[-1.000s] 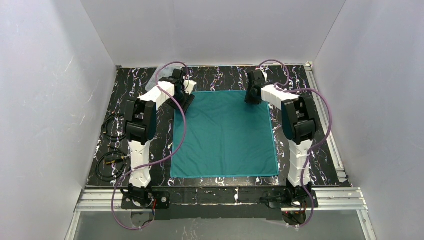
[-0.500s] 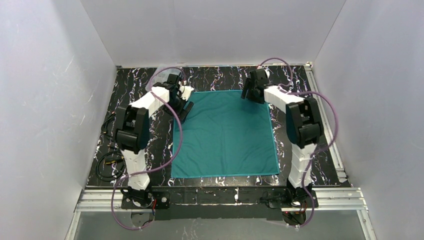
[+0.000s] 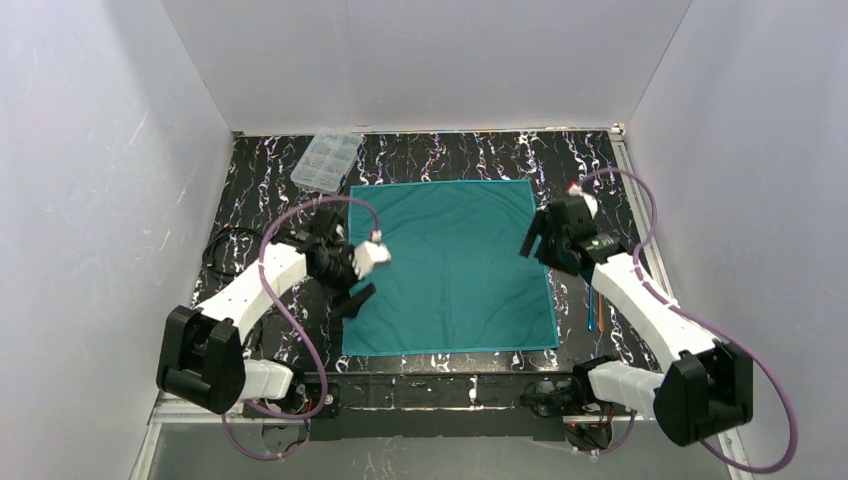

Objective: Fold the napkin into a case and place the utensils inside
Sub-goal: Pick up the flattened napkin from the center of the board.

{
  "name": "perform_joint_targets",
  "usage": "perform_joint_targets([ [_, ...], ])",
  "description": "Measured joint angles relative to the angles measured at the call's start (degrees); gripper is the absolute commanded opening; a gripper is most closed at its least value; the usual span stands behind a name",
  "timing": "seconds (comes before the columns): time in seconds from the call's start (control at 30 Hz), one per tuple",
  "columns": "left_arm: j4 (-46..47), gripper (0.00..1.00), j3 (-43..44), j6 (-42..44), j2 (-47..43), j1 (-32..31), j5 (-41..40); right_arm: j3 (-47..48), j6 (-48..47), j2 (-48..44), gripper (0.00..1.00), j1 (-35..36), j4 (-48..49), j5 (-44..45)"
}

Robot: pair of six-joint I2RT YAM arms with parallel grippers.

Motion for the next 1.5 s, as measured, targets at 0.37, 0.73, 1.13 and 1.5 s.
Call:
perform_joint_targets([
  [0.37, -1.84, 0.66, -14.47, 8.50, -8.28, -8.11, -0.76, -10.51, 4.87, -9.29, 0.75, -0.02, -15.32, -5.62],
  [0.73, 3.13, 0.60, -23.04, 10.34, -12.22, -15.39, -5.62, -18.88, 7.41, -15.98, 0.74, -0.02, -19.12, -7.98],
  [1.13, 6.45, 0.56, -22.71, 12.09, -10.21, -15.89, -9.75, -19.30, 8.74, -15.10, 0.68, -0.02, -19.26, -8.17],
  [1.5, 6.51, 0.41, -22.34, 12.02, -9.99, -15.98, -9.94, -23.67, 11.47, -14.38, 0.59, -0.02, -18.56, -7.76],
])
